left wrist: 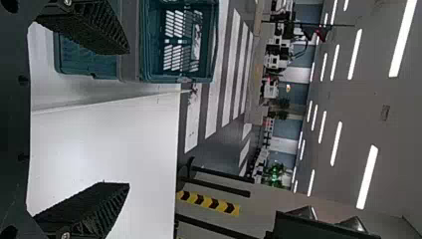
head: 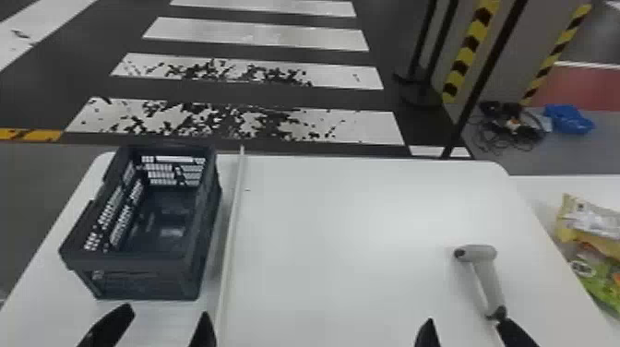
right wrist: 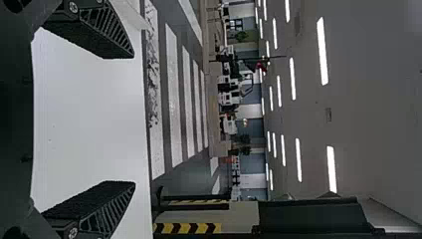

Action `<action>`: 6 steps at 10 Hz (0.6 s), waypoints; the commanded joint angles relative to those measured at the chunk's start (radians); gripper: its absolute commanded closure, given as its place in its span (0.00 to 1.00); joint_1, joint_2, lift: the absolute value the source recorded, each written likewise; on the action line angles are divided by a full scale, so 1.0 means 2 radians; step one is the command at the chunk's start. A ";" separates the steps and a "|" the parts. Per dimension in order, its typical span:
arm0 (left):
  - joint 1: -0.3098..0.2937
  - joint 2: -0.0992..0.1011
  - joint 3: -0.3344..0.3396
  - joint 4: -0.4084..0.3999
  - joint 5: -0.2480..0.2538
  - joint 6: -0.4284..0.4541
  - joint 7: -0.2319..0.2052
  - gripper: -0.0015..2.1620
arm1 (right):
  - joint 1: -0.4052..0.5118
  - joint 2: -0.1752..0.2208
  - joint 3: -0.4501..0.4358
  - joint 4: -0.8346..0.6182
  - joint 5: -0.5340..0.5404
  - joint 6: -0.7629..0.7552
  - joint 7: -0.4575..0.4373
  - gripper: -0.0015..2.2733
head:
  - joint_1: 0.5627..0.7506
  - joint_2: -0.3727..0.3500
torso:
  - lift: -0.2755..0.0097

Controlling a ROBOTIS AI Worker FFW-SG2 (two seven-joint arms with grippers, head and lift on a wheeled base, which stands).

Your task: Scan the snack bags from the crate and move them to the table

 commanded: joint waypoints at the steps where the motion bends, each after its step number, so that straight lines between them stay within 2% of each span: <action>1: 0.000 0.000 0.001 0.001 0.000 0.002 0.001 0.02 | 0.000 0.000 0.000 0.003 0.002 -0.009 -0.002 0.04 | 0.70 0.40 | 0.63; 6: 0.001 0.000 0.003 0.003 -0.005 0.002 0.008 0.02 | 0.004 0.000 0.002 0.005 0.009 -0.023 -0.027 0.04 | 0.70 0.38 | 0.63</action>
